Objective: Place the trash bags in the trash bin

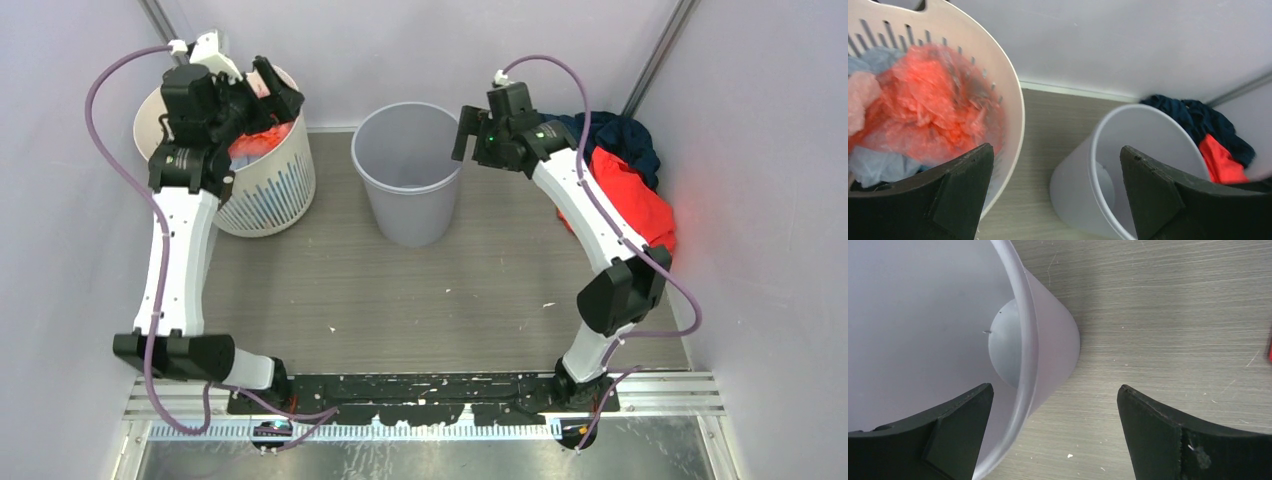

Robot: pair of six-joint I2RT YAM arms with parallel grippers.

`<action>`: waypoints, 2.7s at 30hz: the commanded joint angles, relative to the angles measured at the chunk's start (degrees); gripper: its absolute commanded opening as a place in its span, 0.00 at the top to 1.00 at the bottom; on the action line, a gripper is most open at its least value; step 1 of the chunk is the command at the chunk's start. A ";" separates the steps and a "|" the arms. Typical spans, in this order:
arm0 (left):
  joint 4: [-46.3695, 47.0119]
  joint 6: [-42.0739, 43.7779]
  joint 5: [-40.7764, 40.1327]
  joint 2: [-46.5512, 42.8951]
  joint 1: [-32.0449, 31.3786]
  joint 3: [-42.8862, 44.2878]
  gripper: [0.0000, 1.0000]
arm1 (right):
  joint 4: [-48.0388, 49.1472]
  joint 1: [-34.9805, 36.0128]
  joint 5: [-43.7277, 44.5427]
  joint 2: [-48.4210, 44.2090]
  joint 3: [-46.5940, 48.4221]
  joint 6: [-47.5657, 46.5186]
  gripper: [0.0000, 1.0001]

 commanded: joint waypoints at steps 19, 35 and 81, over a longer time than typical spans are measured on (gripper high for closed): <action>-13.97 -6.17 -3.14 -26.73 -26.85 -27.69 0.07 | -5.91 8.21 11.51 -1.54 5.25 -0.62 0.79; -19.74 -6.47 -0.01 -28.87 -26.85 -23.79 0.07 | -6.92 8.73 14.47 -22.82 -19.96 2.32 0.98; -6.18 -10.80 -14.78 20.56 7.15 14.50 0.05 | -11.60 8.72 6.76 -50.35 -38.91 7.43 0.08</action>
